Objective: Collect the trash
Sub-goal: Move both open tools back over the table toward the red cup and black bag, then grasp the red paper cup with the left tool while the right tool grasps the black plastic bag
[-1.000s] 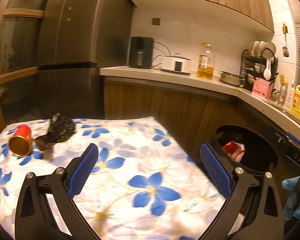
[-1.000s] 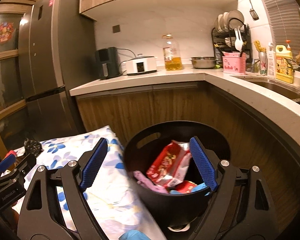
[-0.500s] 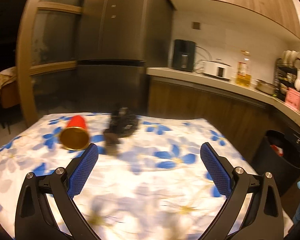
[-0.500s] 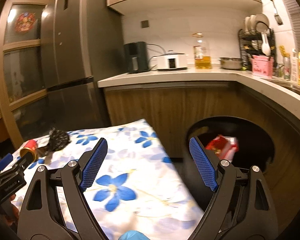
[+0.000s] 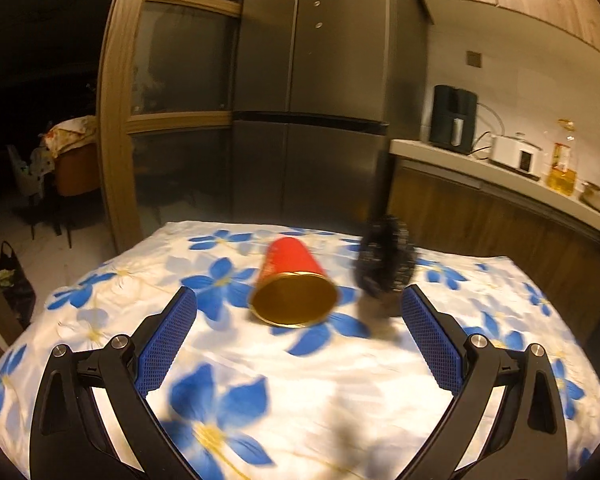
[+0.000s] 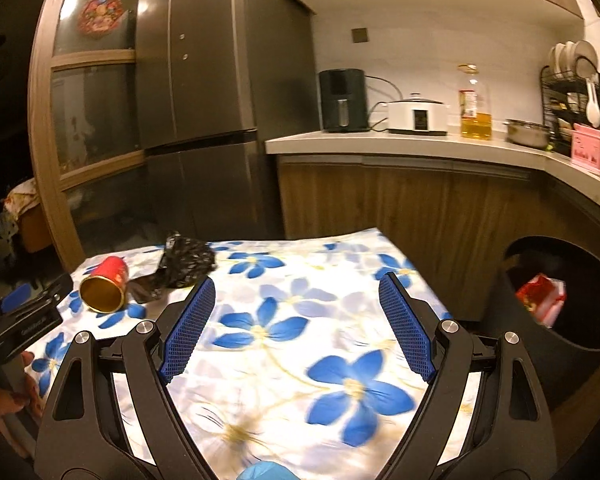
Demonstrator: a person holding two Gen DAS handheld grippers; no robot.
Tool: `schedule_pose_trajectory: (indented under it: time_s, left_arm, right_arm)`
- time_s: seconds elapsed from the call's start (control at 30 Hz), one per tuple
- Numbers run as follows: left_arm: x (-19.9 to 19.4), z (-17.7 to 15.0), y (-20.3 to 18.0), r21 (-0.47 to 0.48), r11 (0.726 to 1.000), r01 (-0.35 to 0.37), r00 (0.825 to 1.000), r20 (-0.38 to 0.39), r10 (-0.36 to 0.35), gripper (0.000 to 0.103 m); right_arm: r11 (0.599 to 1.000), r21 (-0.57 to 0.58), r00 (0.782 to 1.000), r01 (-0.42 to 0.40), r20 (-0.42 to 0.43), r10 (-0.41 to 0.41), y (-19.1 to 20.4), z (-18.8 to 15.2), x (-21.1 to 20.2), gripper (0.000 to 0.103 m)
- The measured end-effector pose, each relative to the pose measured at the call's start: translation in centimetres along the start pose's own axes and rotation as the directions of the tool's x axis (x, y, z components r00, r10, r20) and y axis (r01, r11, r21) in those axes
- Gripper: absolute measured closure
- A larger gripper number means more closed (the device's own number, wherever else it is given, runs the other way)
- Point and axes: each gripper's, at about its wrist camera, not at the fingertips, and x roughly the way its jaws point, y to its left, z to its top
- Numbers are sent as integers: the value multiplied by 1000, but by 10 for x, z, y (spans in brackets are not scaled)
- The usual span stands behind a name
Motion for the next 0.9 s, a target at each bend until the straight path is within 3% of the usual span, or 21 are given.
schedule_pose_trajectory:
  time_s: [0.3, 0.5, 0.6, 0.67, 0.9]
  left_arm:
    - [49, 7, 22, -19, 1000, 10, 992, -123, -12, 6]
    - [70, 2, 24, -25, 1000, 14, 978, -209, -19, 13]
    - [79, 1, 26, -32, 999, 7, 970, -243, -14, 34]
    - [84, 1, 27, -34, 999, 7, 964, -265, -16, 41]
    - [92, -1, 31, -52, 998, 29, 950, -308, -43, 93]
  right_arm:
    - [999, 2, 999, -50, -9, 50, 34, 8, 29, 20]
    - [997, -1, 997, -80, -17, 80, 53, 13, 52, 20]
    - [995, 2, 995, -99, -32, 99, 63, 15, 66, 20]
    - [994, 5, 993, -110, -42, 111, 70, 16, 76, 20]
    - [988, 7, 986, -153, -66, 153, 101, 16, 115, 20]
